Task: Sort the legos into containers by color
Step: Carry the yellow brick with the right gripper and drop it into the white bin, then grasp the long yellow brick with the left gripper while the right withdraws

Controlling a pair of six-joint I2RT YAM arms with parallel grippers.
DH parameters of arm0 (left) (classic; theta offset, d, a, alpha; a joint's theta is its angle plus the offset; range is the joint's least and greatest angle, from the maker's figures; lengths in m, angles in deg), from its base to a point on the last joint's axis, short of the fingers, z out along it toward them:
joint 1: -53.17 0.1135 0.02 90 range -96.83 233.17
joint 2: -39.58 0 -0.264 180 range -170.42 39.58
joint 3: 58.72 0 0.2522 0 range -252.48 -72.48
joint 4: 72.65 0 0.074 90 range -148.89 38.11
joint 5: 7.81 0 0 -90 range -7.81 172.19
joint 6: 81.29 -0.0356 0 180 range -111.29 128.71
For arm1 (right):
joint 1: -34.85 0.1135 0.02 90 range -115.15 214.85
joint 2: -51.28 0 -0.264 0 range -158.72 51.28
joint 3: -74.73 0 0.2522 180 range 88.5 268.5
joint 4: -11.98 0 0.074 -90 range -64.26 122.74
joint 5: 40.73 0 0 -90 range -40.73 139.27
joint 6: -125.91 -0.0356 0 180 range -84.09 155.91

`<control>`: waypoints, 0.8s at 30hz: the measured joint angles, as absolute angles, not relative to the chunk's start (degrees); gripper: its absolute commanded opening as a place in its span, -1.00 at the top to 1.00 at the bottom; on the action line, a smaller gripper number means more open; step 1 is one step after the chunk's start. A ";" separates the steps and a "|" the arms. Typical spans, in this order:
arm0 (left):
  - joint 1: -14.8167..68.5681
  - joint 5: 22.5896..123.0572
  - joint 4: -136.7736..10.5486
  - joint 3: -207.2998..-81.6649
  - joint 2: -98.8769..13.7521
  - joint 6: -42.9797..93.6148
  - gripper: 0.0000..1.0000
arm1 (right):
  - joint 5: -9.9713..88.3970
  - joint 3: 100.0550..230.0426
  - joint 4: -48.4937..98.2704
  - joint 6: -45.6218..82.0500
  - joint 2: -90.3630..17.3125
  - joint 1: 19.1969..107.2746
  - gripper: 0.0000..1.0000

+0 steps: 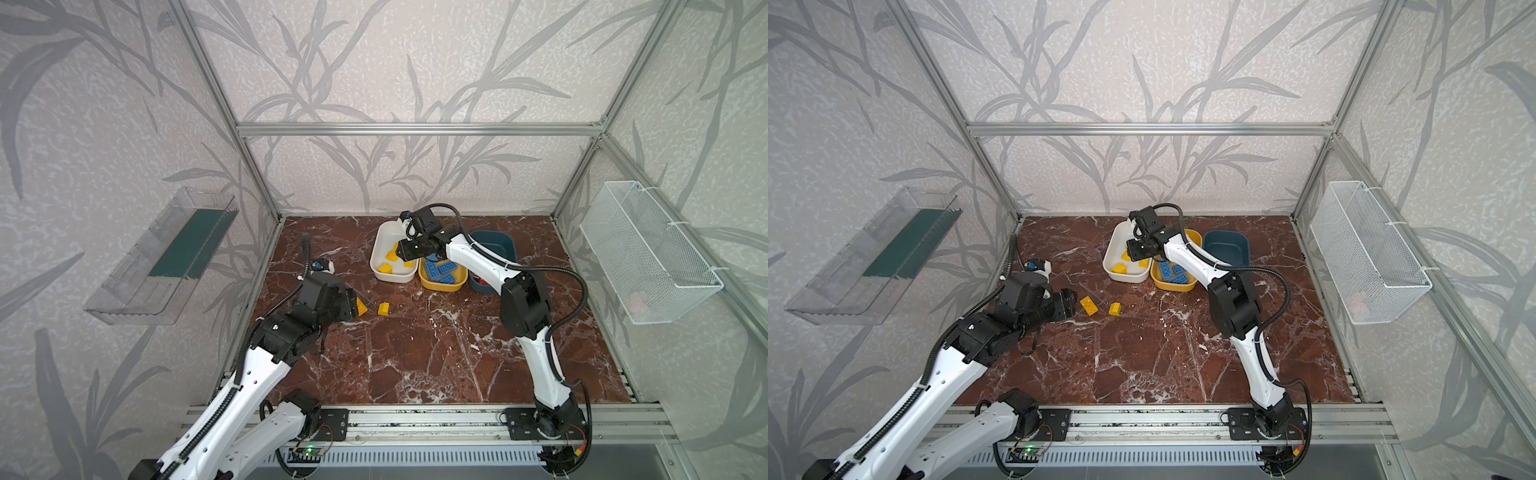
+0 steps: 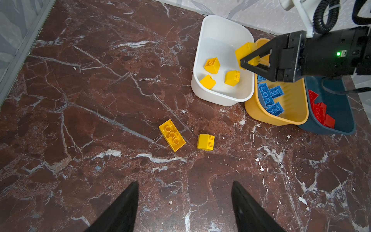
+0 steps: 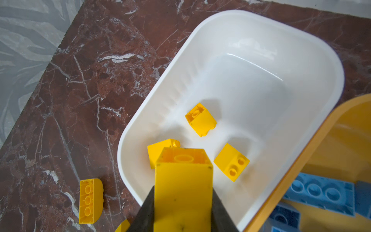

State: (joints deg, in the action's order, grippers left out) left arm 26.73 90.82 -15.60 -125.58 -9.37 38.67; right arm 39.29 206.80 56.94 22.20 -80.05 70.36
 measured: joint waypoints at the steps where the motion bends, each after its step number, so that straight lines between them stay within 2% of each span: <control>1: 26.73 90.82 -15.60 -125.56 -9.39 38.67 -0.45 | 39.40 207.63 57.44 22.26 -80.66 70.36 0.51; 5: 26.73 90.80 -15.60 -125.56 -9.52 38.67 -0.45 | 39.86 209.42 58.91 22.31 -82.37 70.36 0.45; 13: 26.82 90.64 -15.60 -125.56 -10.37 38.71 -0.45 | 39.81 211.10 60.81 22.55 -83.29 70.36 -0.01; 18: 26.82 90.66 -15.60 -125.56 -10.61 38.75 -0.45 | 39.81 211.23 61.03 22.99 -83.29 70.36 -0.21; 24: 26.82 90.66 -15.60 -125.56 -10.83 38.93 -0.45 | 39.81 211.23 61.29 23.90 -83.29 70.36 -0.34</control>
